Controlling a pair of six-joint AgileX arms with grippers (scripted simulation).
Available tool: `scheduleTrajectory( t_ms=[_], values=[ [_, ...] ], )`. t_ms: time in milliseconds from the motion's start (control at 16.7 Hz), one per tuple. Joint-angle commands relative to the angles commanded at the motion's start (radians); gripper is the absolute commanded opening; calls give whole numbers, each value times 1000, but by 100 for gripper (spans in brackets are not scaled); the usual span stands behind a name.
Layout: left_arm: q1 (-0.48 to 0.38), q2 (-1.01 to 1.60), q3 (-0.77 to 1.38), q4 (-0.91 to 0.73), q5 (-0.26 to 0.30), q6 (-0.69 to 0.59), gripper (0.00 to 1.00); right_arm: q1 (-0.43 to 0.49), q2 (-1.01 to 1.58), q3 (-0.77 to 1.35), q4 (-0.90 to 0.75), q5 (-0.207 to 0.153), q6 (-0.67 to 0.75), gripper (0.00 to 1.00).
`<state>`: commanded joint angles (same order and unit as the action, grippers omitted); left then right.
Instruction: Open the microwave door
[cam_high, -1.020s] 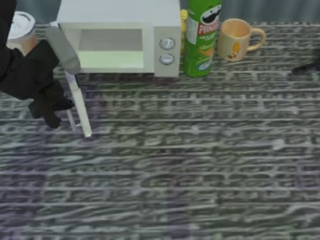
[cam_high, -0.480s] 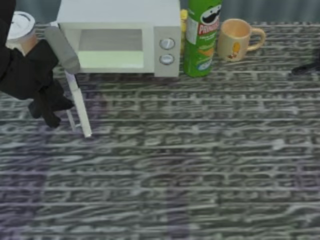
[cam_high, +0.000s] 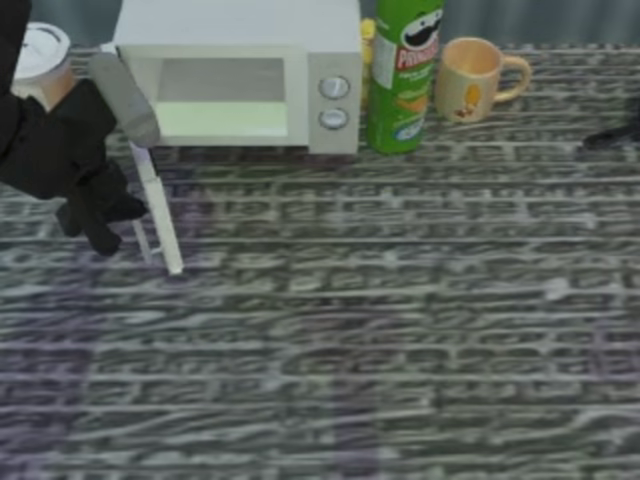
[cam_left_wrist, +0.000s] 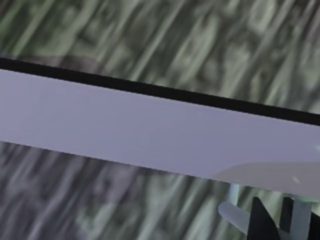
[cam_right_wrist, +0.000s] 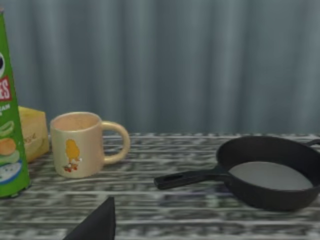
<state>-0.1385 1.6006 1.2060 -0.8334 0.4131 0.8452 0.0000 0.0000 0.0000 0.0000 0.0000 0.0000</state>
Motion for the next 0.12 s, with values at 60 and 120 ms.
scheduleTrajectory(
  t_ms=[60,120],
  values=[
    [0,0,0,0,0,0,0,0,0,0,0,0,0,100],
    [0,0,0,0,0,0,0,0,0,0,0,0,0,100]
  ],
)
